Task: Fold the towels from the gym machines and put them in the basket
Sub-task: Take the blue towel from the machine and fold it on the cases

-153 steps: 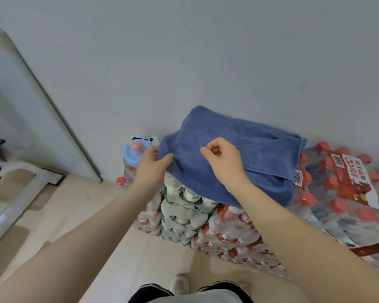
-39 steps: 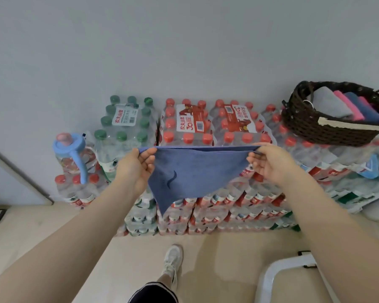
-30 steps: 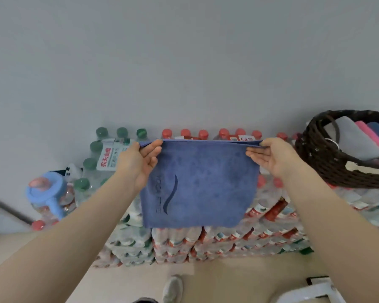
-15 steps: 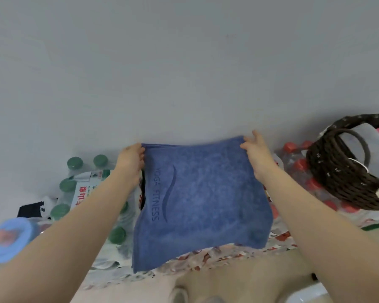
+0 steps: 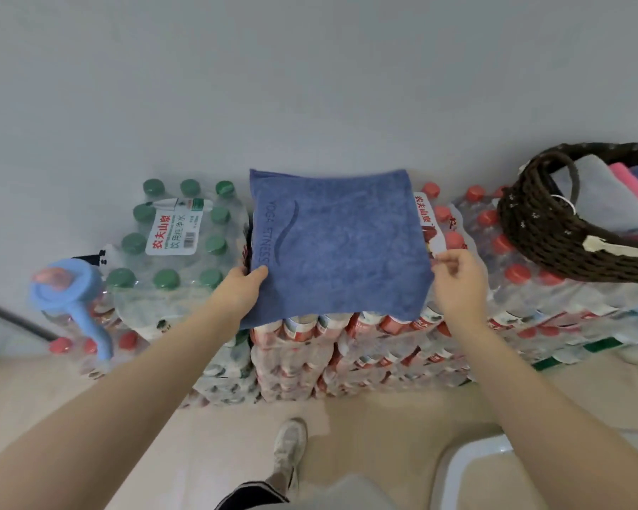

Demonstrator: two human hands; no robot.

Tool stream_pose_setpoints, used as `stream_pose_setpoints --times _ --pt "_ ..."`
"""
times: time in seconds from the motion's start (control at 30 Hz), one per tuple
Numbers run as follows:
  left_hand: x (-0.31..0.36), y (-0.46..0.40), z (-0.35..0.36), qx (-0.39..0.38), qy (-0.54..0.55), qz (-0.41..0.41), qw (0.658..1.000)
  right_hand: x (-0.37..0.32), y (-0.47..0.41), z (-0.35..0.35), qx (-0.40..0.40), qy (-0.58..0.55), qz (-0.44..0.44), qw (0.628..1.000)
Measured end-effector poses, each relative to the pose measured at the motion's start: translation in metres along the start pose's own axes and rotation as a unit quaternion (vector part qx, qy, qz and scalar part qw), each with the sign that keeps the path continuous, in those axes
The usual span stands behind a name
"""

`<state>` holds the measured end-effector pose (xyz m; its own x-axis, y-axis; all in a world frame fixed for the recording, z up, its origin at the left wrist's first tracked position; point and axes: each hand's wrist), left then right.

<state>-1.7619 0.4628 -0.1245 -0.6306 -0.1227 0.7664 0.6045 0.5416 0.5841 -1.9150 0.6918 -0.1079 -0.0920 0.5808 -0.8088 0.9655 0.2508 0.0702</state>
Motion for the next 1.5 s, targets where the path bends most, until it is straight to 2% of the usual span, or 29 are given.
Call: stream_pose_setpoints --times 0.13,0.27,0.33,0.53,0.77,0.93,1.03,1.1,1.17,1.27,1.33,1.4,1.5 --pt "-0.033 0.028 0.007 0.028 0.034 0.019 0.999 0.020 0.029 0.002 -0.069 -0.010 0.085 0.994" --pt "-0.044 0.041 0.007 0.023 0.133 0.042 0.990 0.016 0.037 0.001 -0.185 -0.192 0.141 0.953" --pt "-0.040 0.046 0.007 0.013 0.199 0.050 0.979 0.013 0.037 -0.002 -0.217 -0.194 0.123 0.949" --pt "-0.038 0.055 0.006 0.011 0.301 0.074 0.951 0.014 0.036 -0.023 -0.166 -0.221 0.146 0.950" --pt "-0.043 0.067 0.014 0.080 0.190 0.091 0.974 0.036 0.060 -0.049 -0.144 -0.183 0.096 0.968" --pt "-0.041 0.080 0.021 0.058 0.237 0.072 0.967 0.042 0.072 -0.058 -0.158 -0.188 0.100 0.964" --pt "-0.039 0.089 0.020 0.042 0.280 0.069 0.957 0.042 0.076 -0.068 -0.184 -0.263 0.071 0.944" --pt "-0.035 0.096 0.017 0.022 0.290 0.095 0.952 0.038 0.077 -0.075 -0.189 -0.322 0.050 0.926" --pt "-0.027 0.103 0.013 -0.035 0.296 0.144 0.944 0.030 0.075 -0.081 -0.195 -0.361 0.042 0.911" --pt "-0.011 0.107 0.006 -0.094 0.263 0.157 0.947 0.017 0.069 -0.089 -0.275 -0.372 0.035 0.886" --pt "-0.002 0.101 -0.003 -0.106 0.237 0.133 0.957 0.011 0.061 -0.091 -0.314 -0.329 0.024 0.890" --pt "0.008 0.090 -0.014 -0.136 0.178 0.131 0.966 0.005 0.047 -0.086 -0.287 -0.244 0.016 0.926" --pt "0.023 0.073 -0.028 -0.179 -0.028 0.159 0.970 -0.007 0.021 -0.073 -0.167 -0.178 0.009 0.970"
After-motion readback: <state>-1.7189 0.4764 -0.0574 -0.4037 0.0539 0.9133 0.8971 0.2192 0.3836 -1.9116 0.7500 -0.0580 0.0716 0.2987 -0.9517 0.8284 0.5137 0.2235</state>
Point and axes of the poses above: each hand's wrist, its own y-axis away from the middle knuckle, its own z-axis out of the palm, x = y × z, and after that the axes turned 10 degrees about -x, right-handed
